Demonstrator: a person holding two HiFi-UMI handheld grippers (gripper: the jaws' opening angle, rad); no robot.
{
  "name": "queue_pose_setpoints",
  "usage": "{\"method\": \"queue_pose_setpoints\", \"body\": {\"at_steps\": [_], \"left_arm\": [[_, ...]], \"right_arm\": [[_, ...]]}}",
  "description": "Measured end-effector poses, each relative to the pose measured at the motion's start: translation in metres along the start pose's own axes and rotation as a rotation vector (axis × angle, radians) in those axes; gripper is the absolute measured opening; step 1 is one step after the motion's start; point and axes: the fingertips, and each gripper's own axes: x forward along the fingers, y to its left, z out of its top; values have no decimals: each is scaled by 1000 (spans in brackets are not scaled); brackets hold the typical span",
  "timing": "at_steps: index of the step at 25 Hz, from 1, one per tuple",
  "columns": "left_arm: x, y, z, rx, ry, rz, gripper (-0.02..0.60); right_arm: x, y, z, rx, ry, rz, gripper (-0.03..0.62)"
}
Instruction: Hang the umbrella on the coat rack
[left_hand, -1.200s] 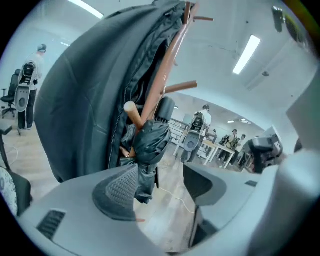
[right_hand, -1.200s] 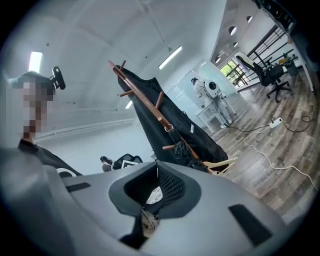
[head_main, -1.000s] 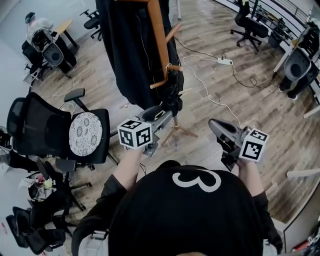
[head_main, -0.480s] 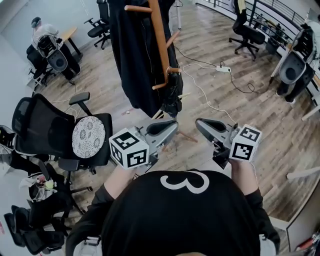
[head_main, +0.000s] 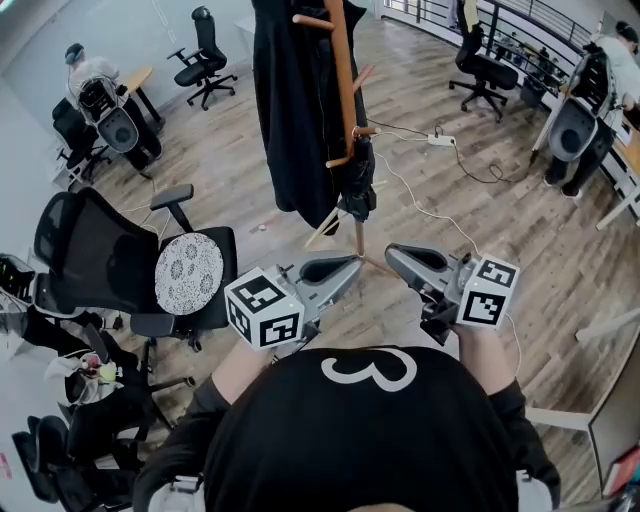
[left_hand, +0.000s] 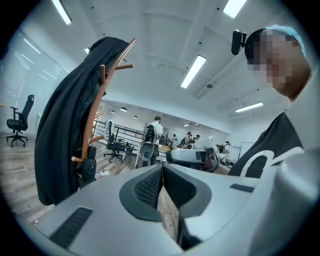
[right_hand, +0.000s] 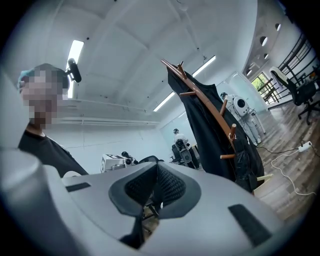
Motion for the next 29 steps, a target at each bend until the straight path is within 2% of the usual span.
{"method": "queue_pose_setpoints", "body": {"at_steps": [11,22,29], "left_arm": [[-68,-37,-35,-53,-16,-48,17],[-85,-49,-69,-77,13,-61,17],[-70,-42,-61,-102,29,-70,17]], "right_arm": [[9,72,-59,19,32,-81,26],[4,90,-97,54,48,-146,26],[0,76,-83,70,51,-165,26]]}}
